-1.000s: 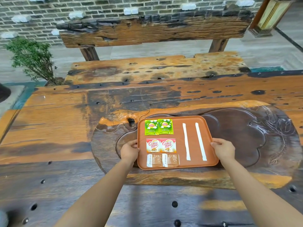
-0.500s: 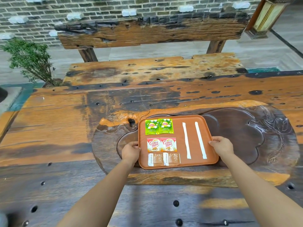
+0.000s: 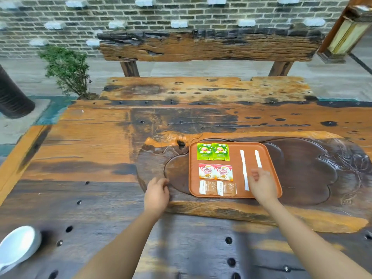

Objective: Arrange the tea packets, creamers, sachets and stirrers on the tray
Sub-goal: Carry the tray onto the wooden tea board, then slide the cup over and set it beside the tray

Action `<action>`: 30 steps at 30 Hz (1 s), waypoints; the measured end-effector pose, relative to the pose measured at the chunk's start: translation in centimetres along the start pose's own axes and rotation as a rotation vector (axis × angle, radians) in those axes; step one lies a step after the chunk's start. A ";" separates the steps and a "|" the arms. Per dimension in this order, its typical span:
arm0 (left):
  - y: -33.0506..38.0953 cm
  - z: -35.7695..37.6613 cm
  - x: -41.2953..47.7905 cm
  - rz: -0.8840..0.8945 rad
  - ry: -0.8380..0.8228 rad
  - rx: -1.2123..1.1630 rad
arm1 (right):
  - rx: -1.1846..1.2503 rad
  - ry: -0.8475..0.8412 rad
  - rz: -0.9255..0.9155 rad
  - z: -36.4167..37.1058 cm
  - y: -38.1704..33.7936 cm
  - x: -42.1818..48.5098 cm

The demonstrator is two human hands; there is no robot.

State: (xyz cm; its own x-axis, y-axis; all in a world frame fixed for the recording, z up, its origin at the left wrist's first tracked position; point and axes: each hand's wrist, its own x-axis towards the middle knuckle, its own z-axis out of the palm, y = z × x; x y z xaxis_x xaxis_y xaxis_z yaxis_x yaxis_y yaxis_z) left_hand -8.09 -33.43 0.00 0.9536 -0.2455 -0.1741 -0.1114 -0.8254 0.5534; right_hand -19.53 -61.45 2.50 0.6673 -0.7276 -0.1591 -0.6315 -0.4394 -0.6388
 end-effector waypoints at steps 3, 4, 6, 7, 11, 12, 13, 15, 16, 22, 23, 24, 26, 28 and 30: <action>-4.4 -1.3 -2.7 -0.041 0.066 0.029 | 0.023 -0.180 -0.192 4.1 -2.9 -3.8; -6.0 -1.7 -3.8 -0.077 0.084 0.033 | 0.001 -0.244 -0.272 5.6 -3.9 -5.1; -9.5 -2.2 -6.0 -0.155 0.083 0.071 | -0.047 -0.380 -0.424 8.7 -5.8 -7.5; -11.3 -2.4 -7.1 -0.187 0.065 0.110 | -0.063 -0.445 -0.497 10.1 -6.7 -8.7; -17.4 -3.7 -11.8 -0.341 -0.118 0.275 | -0.176 -0.674 -0.681 16.0 -10.3 -12.9; -18.7 -4.1 -12.8 -0.345 -0.186 0.329 | -0.234 -0.723 -0.705 17.4 -11.3 -13.8; -19.9 -4.5 -13.8 -0.328 -0.244 0.389 | -0.300 -0.760 -0.730 18.9 -12.1 -14.6; -21.9 -5.5 -15.3 -0.279 -0.306 0.451 | -0.425 -0.803 -0.767 21.8 -13.7 -16.1; -22.9 -5.9 -16.0 -0.271 -0.298 0.453 | -0.464 -0.815 -0.774 23.2 -14.3 -16.7; -28.1 -7.7 -18.3 -0.363 -0.082 0.344 | -0.538 -0.756 -0.706 30.3 -16.4 -20.4; -29.0 -8.1 -18.4 -0.402 -0.022 0.298 | -0.558 -0.720 -0.693 31.1 -16.2 -21.0; -29.8 -8.5 -18.4 -0.445 0.045 0.249 | -0.581 -0.684 -0.694 31.8 -15.8 -21.6; -31.2 -9.4 -17.9 -0.554 0.176 0.115 | -0.634 -0.613 -0.738 32.6 -14.7 -22.4; -32.5 -10.8 -17.1 -0.716 0.317 -0.079 | -0.683 -0.539 -0.789 33.0 -14.0 -22.6; -33.4 -12.7 -16.0 -0.855 0.471 -0.316 | -0.692 -0.495 -0.802 33.2 -13.8 -22.6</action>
State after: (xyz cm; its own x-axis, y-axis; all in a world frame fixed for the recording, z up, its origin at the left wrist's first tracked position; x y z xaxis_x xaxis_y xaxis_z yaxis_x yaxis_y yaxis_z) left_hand -16.02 4.57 -5.35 0.7002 0.6426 -0.3111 0.6705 -0.4423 0.5957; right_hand -12.79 -21.52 -10.09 0.9571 0.1056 -0.2698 0.0616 -0.9841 -0.1668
